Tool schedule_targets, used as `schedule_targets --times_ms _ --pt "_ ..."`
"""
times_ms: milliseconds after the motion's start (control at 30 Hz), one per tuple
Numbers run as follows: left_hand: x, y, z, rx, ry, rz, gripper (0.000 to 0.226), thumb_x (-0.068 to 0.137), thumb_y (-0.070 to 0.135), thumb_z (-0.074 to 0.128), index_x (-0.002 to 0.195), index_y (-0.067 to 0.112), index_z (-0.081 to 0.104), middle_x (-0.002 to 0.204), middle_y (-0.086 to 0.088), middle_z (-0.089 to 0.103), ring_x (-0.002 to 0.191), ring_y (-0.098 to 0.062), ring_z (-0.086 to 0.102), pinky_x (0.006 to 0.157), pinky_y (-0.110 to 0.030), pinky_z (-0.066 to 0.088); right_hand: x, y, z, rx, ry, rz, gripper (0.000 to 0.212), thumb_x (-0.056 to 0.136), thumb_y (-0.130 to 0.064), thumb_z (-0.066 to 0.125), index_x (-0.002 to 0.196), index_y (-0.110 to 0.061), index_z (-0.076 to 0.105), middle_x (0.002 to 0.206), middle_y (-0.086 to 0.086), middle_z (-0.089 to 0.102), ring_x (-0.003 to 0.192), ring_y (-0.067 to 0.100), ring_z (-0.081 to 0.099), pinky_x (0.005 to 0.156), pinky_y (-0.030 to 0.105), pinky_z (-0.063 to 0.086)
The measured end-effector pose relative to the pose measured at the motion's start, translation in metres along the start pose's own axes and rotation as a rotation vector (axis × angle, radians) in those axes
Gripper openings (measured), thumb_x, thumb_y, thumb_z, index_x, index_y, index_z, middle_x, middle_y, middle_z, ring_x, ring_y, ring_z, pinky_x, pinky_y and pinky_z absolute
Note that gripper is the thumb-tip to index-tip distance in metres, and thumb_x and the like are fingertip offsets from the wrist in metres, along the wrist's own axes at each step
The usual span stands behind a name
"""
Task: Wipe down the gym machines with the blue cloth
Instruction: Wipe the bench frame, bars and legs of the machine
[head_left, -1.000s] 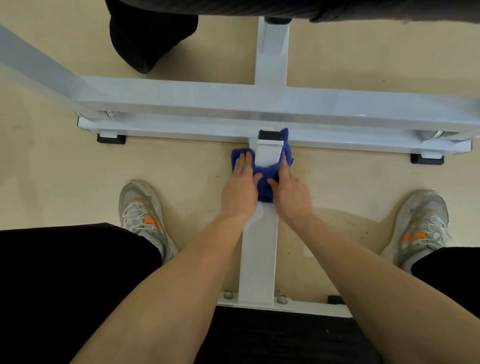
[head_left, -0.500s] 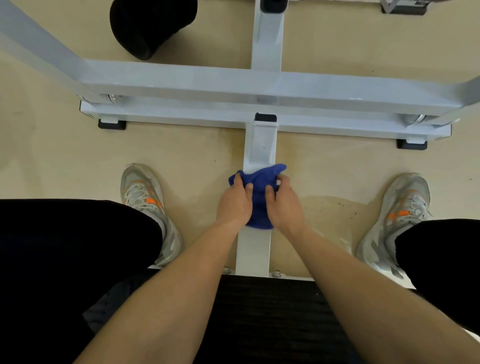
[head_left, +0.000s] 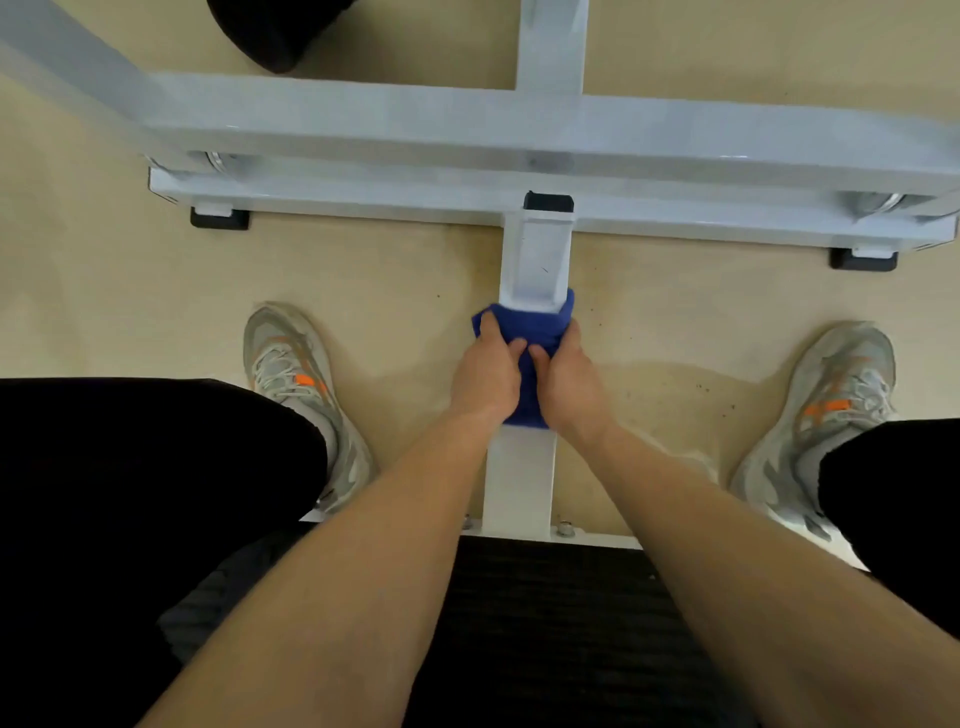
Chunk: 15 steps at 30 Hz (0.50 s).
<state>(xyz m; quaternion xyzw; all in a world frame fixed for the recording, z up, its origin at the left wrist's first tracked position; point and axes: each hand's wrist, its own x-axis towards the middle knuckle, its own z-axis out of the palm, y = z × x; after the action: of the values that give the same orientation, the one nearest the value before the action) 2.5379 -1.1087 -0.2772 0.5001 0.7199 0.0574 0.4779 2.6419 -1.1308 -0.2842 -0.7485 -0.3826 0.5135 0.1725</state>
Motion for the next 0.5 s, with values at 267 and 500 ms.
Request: schedule_targets --times_ms 267,500 --pt "-0.072 -0.050 0.010 0.333 -0.237 -0.079 0.027 0.103 0.027 0.046 0.122 0.008 0.051 0.109 -0.010 0.063 0.092 -0.022 0.058 0.077 -0.030 0.041 -0.073 0.039 0.001 -0.301 -0.287 0.085 0.010 0.103 -0.026 0.050 0.107 -0.017 0.047 0.096 0.000 0.059 0.085 0.015 0.056 0.076 0.026 0.039" --pt "-0.080 -0.056 0.008 0.343 -0.317 -0.101 0.023 0.101 0.025 0.049 0.113 0.010 0.062 0.109 -0.007 0.064 0.103 -0.023 0.060 0.091 -0.033 0.046 -0.077 0.037 -0.002 -0.648 -0.486 0.195 0.033 0.104 -0.033 0.047 0.110 -0.005 0.064 0.110 0.017 0.064 0.095 0.023 0.057 0.083 0.028 0.040"
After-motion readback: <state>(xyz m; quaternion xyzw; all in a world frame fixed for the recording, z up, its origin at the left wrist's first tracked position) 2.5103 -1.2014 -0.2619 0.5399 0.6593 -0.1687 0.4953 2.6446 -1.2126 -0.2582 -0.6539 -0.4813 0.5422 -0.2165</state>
